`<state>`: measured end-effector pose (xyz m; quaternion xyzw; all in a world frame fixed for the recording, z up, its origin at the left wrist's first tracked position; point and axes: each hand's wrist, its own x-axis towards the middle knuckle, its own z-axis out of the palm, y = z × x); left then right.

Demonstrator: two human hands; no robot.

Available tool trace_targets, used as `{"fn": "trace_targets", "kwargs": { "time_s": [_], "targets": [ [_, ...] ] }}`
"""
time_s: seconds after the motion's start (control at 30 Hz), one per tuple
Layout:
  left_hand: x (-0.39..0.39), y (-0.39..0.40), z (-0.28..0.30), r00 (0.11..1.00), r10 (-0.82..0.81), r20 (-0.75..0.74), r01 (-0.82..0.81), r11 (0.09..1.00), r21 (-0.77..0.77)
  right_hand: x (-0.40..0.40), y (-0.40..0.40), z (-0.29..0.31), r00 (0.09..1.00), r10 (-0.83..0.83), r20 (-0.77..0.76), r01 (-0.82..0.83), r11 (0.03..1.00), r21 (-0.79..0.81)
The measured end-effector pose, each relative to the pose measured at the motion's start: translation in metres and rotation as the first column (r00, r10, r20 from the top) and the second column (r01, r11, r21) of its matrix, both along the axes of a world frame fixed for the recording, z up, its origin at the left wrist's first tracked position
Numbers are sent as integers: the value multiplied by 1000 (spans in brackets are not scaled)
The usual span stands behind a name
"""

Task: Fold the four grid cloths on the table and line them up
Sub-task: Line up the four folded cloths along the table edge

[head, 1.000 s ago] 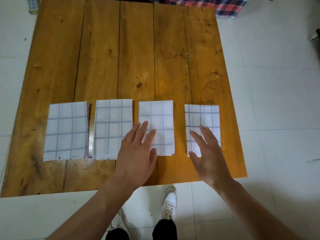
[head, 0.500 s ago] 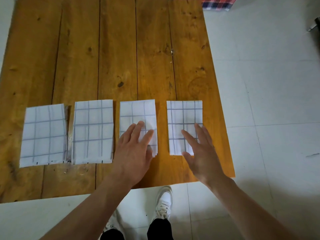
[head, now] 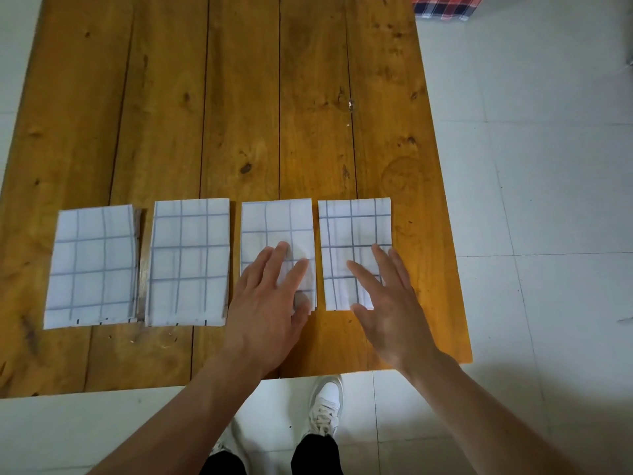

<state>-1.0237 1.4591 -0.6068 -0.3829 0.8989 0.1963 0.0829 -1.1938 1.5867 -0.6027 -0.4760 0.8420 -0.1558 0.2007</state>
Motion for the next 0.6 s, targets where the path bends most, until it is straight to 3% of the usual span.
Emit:
{"fn": "trace_targets", "kwargs": {
  "time_s": [0.2, 0.4, 0.6],
  "targets": [
    [-1, -3, 2, 1000, 4, 20, -4, 1000, 7, 2, -1, 2, 999, -44, -3, 44, 998, 34],
    [0, -4, 2, 1000, -8, 21, 8, 1000, 5, 4, -7, 3, 999, -28, -18, 27, 998, -62],
    [-1, -5, 2, 1000, -6, 21, 6, 1000, 17, 9, -9, -2, 999, -31, -11, 31, 999, 14]
  ]
}}
